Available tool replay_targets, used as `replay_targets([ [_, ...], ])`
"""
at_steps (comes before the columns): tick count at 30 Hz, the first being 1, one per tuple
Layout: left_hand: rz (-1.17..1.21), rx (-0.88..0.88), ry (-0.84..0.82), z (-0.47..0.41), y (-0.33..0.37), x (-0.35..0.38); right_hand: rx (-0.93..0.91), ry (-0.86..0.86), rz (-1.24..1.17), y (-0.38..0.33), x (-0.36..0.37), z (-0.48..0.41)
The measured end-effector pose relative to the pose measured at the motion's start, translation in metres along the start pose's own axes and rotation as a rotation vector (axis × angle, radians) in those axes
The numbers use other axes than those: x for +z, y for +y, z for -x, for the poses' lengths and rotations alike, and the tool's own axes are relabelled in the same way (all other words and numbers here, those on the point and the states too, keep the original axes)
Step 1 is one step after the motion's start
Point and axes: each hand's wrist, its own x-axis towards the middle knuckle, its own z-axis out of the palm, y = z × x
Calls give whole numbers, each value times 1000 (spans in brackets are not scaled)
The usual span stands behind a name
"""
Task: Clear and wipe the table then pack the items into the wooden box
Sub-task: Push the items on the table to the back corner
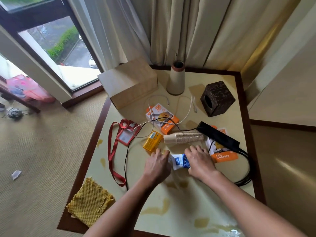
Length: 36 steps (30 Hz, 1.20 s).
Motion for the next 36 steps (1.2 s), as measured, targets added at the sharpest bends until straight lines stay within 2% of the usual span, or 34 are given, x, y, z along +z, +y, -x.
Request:
replay_targets([
  [3,44,8,54,-1,-5,-2,10,35,-53,1,-6,-1],
  [5,161,-44,96,-2,-9,-7,25,53,-143,2,-11,-2],
  [9,644,-200,130,-20,-17,-37,73,207,-428,3,-32,-10],
  [11,838,-191,200,-35,-15,-61,127,326,-511,3,-48,-21],
  [13,907,-160,228,-61,-9,-87,176,408,-476,9,-65,-38],
  [15,823,-173,196,-96,-4,-107,223,391,-399,17,-83,-58],
  [18,580,-237,89,-156,-2,-119,278,275,-344,30,-101,-96],
  [22,531,-208,-16,-203,-4,-119,305,110,-237,44,-107,-135],
  [25,450,-181,-28,-212,-2,-119,270,37,-226,50,-102,-151],
  [28,364,-125,43,-200,3,-123,234,7,-191,51,-98,-155],
  [30,298,-95,138,-177,2,-128,216,47,-132,45,-98,-150],
  [32,231,-103,224,-145,-7,-127,184,215,-107,34,-95,-137],
  [34,160,-170,234,-106,-25,-119,110,377,-163,18,-87,-120],
  [36,99,-287,171,-69,-48,-104,51,368,-197,2,-73,-99],
])
